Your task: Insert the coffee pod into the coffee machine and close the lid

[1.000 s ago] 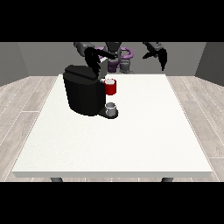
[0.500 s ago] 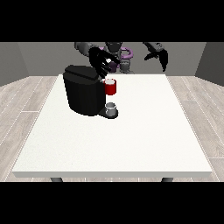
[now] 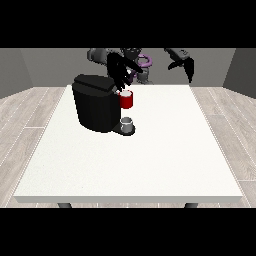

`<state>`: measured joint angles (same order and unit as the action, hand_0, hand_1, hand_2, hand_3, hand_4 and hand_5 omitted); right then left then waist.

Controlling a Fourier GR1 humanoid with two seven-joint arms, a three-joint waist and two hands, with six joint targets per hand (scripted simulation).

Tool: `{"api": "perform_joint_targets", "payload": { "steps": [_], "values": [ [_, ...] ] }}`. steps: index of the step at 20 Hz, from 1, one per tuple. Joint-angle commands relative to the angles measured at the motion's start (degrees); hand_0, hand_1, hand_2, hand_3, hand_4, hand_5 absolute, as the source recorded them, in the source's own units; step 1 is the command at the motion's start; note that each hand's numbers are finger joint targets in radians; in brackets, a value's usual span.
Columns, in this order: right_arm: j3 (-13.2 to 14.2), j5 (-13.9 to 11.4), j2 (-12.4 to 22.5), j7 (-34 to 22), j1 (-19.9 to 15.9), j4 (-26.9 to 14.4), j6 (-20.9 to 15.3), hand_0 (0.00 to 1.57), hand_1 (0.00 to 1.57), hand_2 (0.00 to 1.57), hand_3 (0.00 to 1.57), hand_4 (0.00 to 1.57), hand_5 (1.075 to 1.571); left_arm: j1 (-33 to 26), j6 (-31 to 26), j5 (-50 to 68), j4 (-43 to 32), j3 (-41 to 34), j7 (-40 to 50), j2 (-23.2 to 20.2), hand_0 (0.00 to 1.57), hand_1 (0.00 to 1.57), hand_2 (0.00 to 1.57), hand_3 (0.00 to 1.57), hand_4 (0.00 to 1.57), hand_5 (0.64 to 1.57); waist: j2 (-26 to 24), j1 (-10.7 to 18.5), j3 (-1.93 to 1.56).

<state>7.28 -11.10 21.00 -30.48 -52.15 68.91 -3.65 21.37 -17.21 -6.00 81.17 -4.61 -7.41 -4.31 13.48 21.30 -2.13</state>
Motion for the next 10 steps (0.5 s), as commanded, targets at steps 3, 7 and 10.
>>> {"api": "perform_joint_targets", "payload": {
  "steps": [3, 7, 10],
  "values": [
    [-3.07, 0.97, -3.15, 5.43, -6.63, 5.41, 1.48, 0.00, 0.00, 0.00, 0.00, 0.00, 1.571, 2.56, -0.76, 0.47, -0.04, 1.11, -0.33, 0.93, 0.00, 0.00, 0.00, 0.00, 0.35, 1.571, 2.34, 8.04, 2.07],
    [-1.92, 0.53, -0.55, 3.09, -7.47, 8.68, 2.44, 0.00, 0.00, 0.00, 0.00, 0.00, 1.571, 5.57, -1.78, -0.14, 0.08, 2.15, 0.00, 0.29, 0.00, 0.00, 0.00, 0.00, 0.20, 1.571, 5.56, 10.57, 1.96],
    [-0.71, 0.72, -0.29, 2.09, -7.40, 10.23, 2.48, 0.00, 0.00, 0.00, 0.00, 0.00, 1.571, 7.03, -1.56, -0.20, -0.19, 3.31, 0.56, 1.81, 0.00, 0.00, 0.00, 0.00, 0.33, 1.571, 6.90, 11.81, 1.94]
  ]
}}
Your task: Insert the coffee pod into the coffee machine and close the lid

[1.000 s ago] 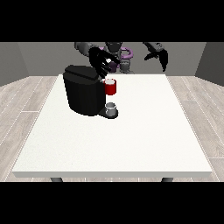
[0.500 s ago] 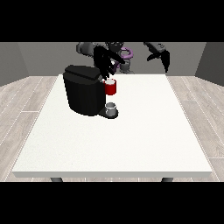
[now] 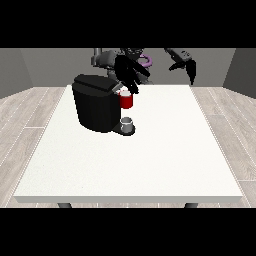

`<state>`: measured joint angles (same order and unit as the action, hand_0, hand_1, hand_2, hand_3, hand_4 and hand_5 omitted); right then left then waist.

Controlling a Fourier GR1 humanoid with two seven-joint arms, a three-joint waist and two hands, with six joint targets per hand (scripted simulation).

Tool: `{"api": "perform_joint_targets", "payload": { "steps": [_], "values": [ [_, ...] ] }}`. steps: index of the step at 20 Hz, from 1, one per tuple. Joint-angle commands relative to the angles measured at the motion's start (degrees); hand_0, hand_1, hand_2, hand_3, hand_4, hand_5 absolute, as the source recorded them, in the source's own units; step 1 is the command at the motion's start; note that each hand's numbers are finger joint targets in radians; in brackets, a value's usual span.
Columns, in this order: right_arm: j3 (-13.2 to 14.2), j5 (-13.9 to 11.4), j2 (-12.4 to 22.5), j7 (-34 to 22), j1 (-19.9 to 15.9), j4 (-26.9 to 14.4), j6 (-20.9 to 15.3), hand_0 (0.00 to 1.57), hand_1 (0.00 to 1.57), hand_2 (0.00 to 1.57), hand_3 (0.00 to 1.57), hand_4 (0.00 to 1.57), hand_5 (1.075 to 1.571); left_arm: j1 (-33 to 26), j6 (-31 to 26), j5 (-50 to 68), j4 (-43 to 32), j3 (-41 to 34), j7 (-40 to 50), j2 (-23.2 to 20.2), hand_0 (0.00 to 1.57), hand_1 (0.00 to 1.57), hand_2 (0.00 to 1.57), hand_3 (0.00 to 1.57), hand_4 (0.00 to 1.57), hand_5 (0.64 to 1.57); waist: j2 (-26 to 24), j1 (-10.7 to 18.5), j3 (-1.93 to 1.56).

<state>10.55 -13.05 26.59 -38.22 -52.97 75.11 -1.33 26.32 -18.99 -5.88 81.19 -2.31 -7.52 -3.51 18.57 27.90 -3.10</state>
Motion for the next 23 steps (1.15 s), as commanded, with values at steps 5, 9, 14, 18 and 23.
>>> {"api": "perform_joint_targets", "payload": {
  "steps": [5, 9, 14, 18, 23],
  "values": [
    [-2.34, 3.30, -6.67, 14.70, -9.15, 0.50, -1.15, 0.00, 0.00, 0.00, 0.00, 0.00, 1.571, 4.66, -1.30, -0.56, 2.68, 2.60, 1.79, 0.39, 0.00, 0.00, 0.00, 0.00, 0.35, 1.571, 4.61, 8.46, 3.06],
    [-2.43, 3.86, -8.46, 17.82, -12.19, -3.69, -1.39, 0.00, 0.00, 0.00, 0.00, 0.10, 1.571, 4.96, -0.76, 0.50, 3.18, 2.50, 5.41, 1.63, 0.00, 0.00, 0.00, 0.00, 0.33, 1.571, 3.33, 6.77, 3.11],
    [-5.28, 3.49, -12.47, 25.84, -9.34, -5.34, -1.15, 0.00, 0.00, 0.00, 0.00, 0.00, 1.571, 0.16, 0.09, -1.28, 4.27, 3.58, 1.42, 1.62, 0.00, 0.00, 0.00, 0.00, 0.27, 1.571, 2.53, 2.89, 3.12],
    [-9.11, 3.92, -17.53, 28.28, -6.80, -4.30, -0.09, 0.00, 0.00, 0.00, 0.00, 0.17, 1.571, -2.44, 0.60, 0.56, 2.65, 0.83, 3.35, 1.13, 0.00, 0.00, 0.00, 0.00, 0.27, 1.571, -2.77, -1.22, 3.13],
    [-12.49, 5.43, -22.90, 35.72, 0.48, -2.17, 1.07, 0.00, 0.00, 0.00, 0.00, 0.26, 1.571, -7.06, 2.40, 0.75, 0.75, -3.21, -0.78, -0.82, 0.00, 0.00, 0.00, 0.00, 0.27, 1.571, -5.34, -8.16, 3.12]
  ]
}}
